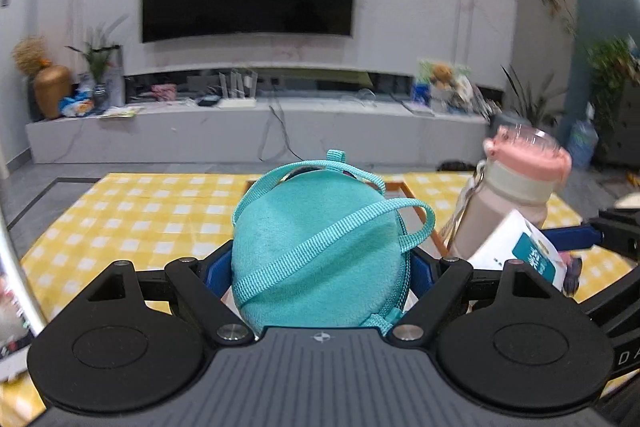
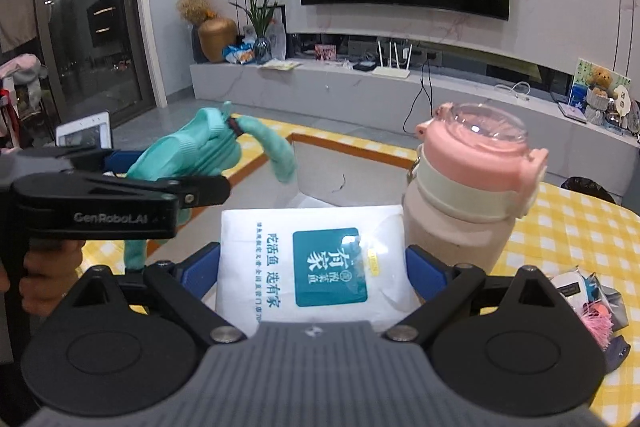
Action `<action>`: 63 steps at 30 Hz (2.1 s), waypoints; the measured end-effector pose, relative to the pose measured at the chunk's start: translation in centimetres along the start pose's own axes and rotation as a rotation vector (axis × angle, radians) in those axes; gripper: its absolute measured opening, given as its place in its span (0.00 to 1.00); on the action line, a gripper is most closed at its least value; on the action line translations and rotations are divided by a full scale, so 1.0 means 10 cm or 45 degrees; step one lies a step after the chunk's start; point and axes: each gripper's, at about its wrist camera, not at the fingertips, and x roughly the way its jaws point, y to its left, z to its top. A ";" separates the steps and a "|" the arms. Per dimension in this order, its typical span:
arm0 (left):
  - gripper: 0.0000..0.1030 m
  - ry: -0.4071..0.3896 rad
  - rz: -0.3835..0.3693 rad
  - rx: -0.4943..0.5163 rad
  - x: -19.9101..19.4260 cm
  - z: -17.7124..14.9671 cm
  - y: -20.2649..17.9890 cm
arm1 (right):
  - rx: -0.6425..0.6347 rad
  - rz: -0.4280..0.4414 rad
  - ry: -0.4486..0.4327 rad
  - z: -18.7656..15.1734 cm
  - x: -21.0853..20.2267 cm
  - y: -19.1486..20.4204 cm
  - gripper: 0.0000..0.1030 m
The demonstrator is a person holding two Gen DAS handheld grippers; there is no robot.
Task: Organize soft objects
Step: 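Carry the teal bag and white packet over the orange box with both grippers, then open the left gripper to drop the teal bag into the box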
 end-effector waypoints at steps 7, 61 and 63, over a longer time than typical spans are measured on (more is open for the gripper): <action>0.93 0.241 0.004 0.125 0.56 0.00 0.00 | -0.059 -0.037 0.116 0.06 0.43 -0.02 0.90; 1.00 0.421 0.078 0.268 1.08 -0.14 0.10 | -0.207 0.061 0.173 -0.09 0.69 0.24 0.91; 1.00 0.385 -0.003 0.177 1.02 -0.10 0.20 | -0.184 0.081 0.168 -0.07 0.69 0.18 0.91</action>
